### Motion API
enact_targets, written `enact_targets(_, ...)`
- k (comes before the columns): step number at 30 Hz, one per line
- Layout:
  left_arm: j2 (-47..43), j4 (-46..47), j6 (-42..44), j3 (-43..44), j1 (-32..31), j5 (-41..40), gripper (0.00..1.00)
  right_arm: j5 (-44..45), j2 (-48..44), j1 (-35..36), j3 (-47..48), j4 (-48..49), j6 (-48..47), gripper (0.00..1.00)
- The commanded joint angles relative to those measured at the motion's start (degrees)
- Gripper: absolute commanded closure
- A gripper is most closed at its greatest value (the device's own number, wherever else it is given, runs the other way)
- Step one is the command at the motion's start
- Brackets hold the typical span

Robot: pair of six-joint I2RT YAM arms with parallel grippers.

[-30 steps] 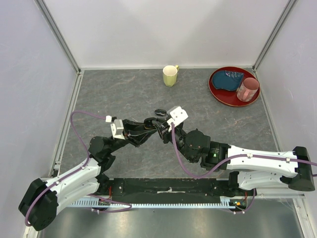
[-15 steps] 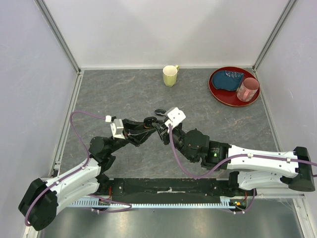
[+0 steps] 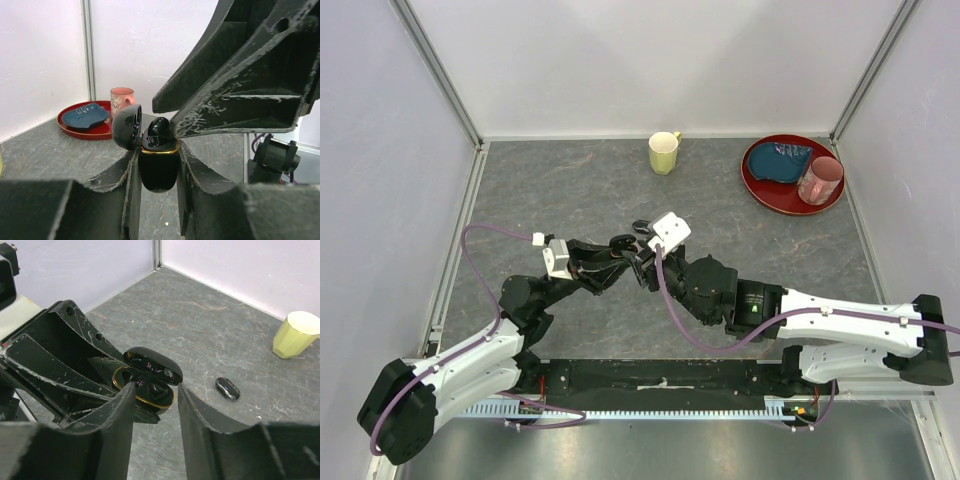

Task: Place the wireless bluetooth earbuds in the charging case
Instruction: Place the earbud in the charging case, then pick up the earbud from the center of the board.

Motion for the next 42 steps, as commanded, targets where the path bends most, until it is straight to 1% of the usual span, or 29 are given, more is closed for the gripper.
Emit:
enact_targets(1,-1.0,4.3,-0.6,0.6,0.3,-2.4,0.98,0.2,-0.2,0.4,3.0,-4.3,4.8,0.45)
enact_targets(3,-1.0,4.2,-0.7,0.6,0.3,-2.2,0.98,0.6,-1.2,0.3,3.0,-3.8,6.3,0.33)
enact_targets(4,-0.9,4.2,-0.7,0.5,0.3,-2.3,0.98,0.9,-1.5,0.3,3.0,-3.6,6.7,0.26)
enact_targets(6,-0.8,4.2,-0.8,0.5,0.4,-2.2,0.98,2.4,-2.9,0.3,3.2,-3.4,8.5,0.20)
enact_targets(7,-0.8,4.1,-0.8,0.5,0.3,-2.2,0.98,3.2,-3.5,0.2,3.3,-3.2,9.3,0.14)
enact_targets(8,-0.8,4.1,-0.8,0.5,0.3,-2.1,0.98,3.6,-5.0,0.1,3.4,-3.0,9.7,0.12)
enact_targets(9,-0.8,4.1,-0.8,0.5,0.4,-2.1,0.98,4.6,-5.8,-0.4,3.7,-2.7,10.8,0.08)
enact_targets(12,-0.9,4.0,-0.7,0.2,0.3,-2.1,0.98,7.5,-9.3,-1.9,4.1,-2.9,12.1,0.02)
enact_targets(14,-1.1,3.9,-0.7,0.2,0.3,-2.0,0.98,8.2,-11.3,-3.3,4.6,-4.4,13.0,0.02)
enact_targets(17,-1.3,3.7,-0.5,0.1,0.3,-2.1,0.98,7.3,-11.5,-7.8,7.9,-11.2,15.8,0.02)
enact_targets(18,-1.6,3.4,-0.3,0.1,0.3,-2.1,0.98,7.5,-11.3,-10.8,9.4,-15.6,16.9,0.02)
enact_targets(20,-1.7,3.0,0.0,0.2,0.3,-2.0,0.98,4.6,-10.8,-14.8,10.4,-21.9,21.1,0.02)
enact_targets(21,-1.8,2.8,0.0,0.2,0.3,-1.9,0.98,3.0,-10.8,-19.6,10.9,-24.0,22.7,0.02)
enact_targets(22,-1.9,2.6,0.1,0.2,0.3,-1.7,0.98,0.7,-10.3,-22.0,11.0,-26.1,24.4,0.02)
enact_targets(23,-2.1,2.1,0.3,0.3,0.3,-1.5,0.98,-0.4,-9.7,-24.7,11.4,-31.9,28.7,0.02)
enact_targets(24,-2.5,1.8,0.4,0.4,0.3,-1.3,0.98,-1.7,-8.8,-30.3,12.4,-35.1,30.6,0.02)
enact_targets(26,-3.0,1.1,0.6,0.4,0.3,-1.3,0.98,-7.5,-6.3,-35.7,11.9,-42.8,33.8,0.02)
enact_targets(27,-3.2,0.6,0.6,0.4,0.3,-1.3,0.98,-10.1,-5.7,-40.5,11.1,-44.5,34.3,0.02)
enact_targets(28,-3.9,0.3,0.6,0.3,0.3,-1.3,0.98,-12.2,-4.7,-42.7,10.2,-46.0,35.2,0.02)
enact_targets(29,-4.0,0.1,0.8,0.3,0.3,-1.3,0.98,-16.9,-4.7,-44.7,7.2,-47.0,36.4,0.03)
enact_targets(30,-4.4,-0.8,0.9,0.2,0.3,-1.3,0.98,-19.2,-5.0,-48.2,5.4,-47.1,37.2,0.04)
enact_targets(32,-5.6,-1.9,1.3,0.2,0.3,-1.7,0.98,-22.8,-6.3,-52.4,0.4,-47.1,39.1,0.07)
enact_targets(33,-6.0,-2.6,1.4,0.2,0.3,-1.7,0.98,-23.5,-6.9,-53.4,-1.2,-47.0,40.7,0.11)
enact_targets(35,-6.9,-2.8,1.5,0.0,0.3,-2.3,0.98,-24.4,-7.0,-56.3,-4.5,-47.7,41.9,0.13)
enact_targets(38,-7.3,-3.1,1.5,-0.4,0.3,-2.6,0.98,-27.7,-6.1,-58.7,-7.4,-47.4,43.3,0.13)
enact_targets(40,-7.3,-3.3,1.4,-0.4,0.3,-2.5,0.98,-28.4,-4.1,-59.1,-8.3,-47.5,44.9,0.15)
enact_targets(42,-7.1,-3.3,1.3,-0.3,0.3,-2.5,0.98,-28.7,-2.2,-59.2,-8.6,-47.6,44.4,0.16)
